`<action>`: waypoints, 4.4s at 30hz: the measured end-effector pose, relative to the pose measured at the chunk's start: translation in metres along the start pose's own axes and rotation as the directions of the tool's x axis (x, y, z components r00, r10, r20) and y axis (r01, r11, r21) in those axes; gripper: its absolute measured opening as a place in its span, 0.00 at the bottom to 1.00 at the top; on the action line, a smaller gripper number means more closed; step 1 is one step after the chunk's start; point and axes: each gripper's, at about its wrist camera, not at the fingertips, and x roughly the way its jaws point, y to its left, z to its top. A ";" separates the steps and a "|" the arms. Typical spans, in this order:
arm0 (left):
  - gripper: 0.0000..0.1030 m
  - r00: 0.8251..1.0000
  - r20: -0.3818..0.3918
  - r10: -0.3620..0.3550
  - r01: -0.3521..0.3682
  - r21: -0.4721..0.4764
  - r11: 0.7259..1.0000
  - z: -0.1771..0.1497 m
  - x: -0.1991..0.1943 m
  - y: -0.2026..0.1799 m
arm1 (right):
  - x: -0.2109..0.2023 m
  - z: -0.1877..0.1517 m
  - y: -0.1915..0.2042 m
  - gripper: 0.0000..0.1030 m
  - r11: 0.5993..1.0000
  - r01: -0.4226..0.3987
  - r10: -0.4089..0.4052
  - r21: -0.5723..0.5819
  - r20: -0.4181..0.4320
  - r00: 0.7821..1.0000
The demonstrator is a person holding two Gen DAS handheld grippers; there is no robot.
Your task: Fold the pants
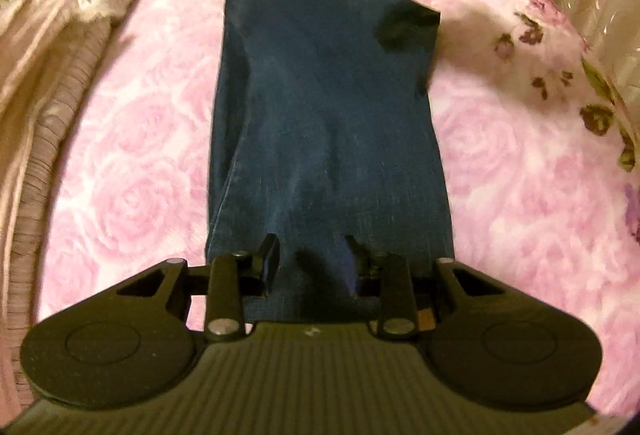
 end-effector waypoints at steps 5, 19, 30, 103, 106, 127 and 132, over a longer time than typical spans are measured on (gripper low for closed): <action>0.28 0.999 -0.017 0.036 -0.036 -0.005 0.999 -0.002 0.015 0.001 | 0.046 -0.021 -0.051 0.17 0.990 0.129 -0.122 0.052 -0.122 0.985; 0.29 0.999 -0.044 -0.021 0.021 -0.010 1.000 -0.016 0.027 0.029 | -0.021 -0.099 -0.014 0.38 0.969 0.186 -0.210 -0.162 -0.144 0.967; 0.30 1.000 -0.001 0.009 -0.009 -0.022 1.000 -0.053 0.033 0.050 | 0.014 -0.214 0.067 0.41 0.868 -0.105 -0.053 -0.485 -0.302 0.952; 0.10 0.999 -0.044 -0.032 0.051 0.526 0.849 -0.001 -0.238 -0.100 | -0.257 -0.163 0.201 0.07 0.618 -0.396 -0.009 -0.680 -0.510 0.860; 0.09 0.998 -0.053 -0.019 0.045 0.543 0.838 0.022 -0.232 -0.092 | -0.248 -0.142 0.187 0.07 0.610 -0.446 0.041 -0.655 -0.537 0.843; 0.14 0.973 -0.198 -0.119 0.175 0.298 0.938 -0.188 -0.180 -0.194 | -0.233 -0.356 0.170 0.47 0.714 -0.393 -0.103 -0.579 -0.642 0.760; 0.25 0.978 -0.115 -0.173 0.178 0.033 0.984 -0.186 -0.175 -0.159 | -0.226 -0.347 0.134 0.48 0.935 -0.151 -0.055 -0.322 -0.550 0.833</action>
